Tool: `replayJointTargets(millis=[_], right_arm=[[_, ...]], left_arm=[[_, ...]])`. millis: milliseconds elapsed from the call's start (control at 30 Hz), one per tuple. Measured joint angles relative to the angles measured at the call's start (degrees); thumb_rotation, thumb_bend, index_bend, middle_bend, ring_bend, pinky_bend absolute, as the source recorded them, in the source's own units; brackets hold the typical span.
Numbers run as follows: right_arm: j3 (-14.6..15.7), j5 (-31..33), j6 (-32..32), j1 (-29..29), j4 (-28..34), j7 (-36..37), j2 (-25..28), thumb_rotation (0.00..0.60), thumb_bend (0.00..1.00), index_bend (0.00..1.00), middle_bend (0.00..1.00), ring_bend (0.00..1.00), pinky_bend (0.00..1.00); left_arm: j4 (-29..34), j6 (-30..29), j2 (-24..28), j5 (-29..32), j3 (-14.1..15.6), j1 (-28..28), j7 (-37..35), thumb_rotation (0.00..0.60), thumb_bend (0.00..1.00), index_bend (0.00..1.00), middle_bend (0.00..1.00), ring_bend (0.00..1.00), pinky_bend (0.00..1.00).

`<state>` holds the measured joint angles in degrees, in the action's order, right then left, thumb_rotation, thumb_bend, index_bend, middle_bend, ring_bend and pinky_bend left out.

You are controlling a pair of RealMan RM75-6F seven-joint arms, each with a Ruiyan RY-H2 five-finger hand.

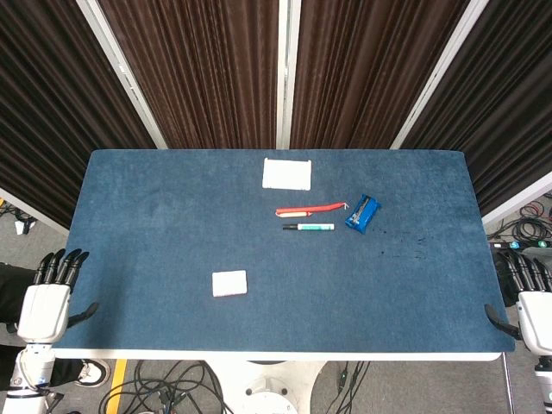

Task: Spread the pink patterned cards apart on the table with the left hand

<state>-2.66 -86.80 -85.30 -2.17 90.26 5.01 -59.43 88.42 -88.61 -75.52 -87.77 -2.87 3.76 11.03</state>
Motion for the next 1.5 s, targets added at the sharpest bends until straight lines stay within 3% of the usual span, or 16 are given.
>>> replayJointTargets(millis=[500,800,1067,1500], right_arm=[[-0.35,0.14,-0.21,-0.13,0.44,0.18,0.15,0.6,0.21,0.0,0.0,0.0,0.0],[-0.03,-0.56,-0.54,-0.02,0.7,-0.46,0.63,0.6,0.21,0.0,0.0,0.0,0.0],[-1.15,1.03,-0.84,-0.06,0.95,0.75,1.09,0.6,0.21,0.0,0.0,0.0,0.0],[-1.21,1.9,0.18,-0.12,0.91,0.6,1.3,0.6,0.21,0.0,0.0,0.0,0.0]], left_arm=[[0.69,0.94,0.11,-0.67,0.29,0.93,0.61,0.6,0.13,0.11,0.11,0.04,0.08],[-0.93,4.76,-0.42,-1.41,0.14,3.94,-1.76,0.6,0.13,0.12,0.13,0.04,0.09],[-2.95,12.47,-1.92,-1.28,-1.15,10.02,-8.22,0.6,0.13,0.13,0.15,0.04,0.1],[-2.85,23.08,-6.57,-0.09,-1.53,18.1,-8.45,0.6,0.13,0.13,0.16,0.04,0.12]])
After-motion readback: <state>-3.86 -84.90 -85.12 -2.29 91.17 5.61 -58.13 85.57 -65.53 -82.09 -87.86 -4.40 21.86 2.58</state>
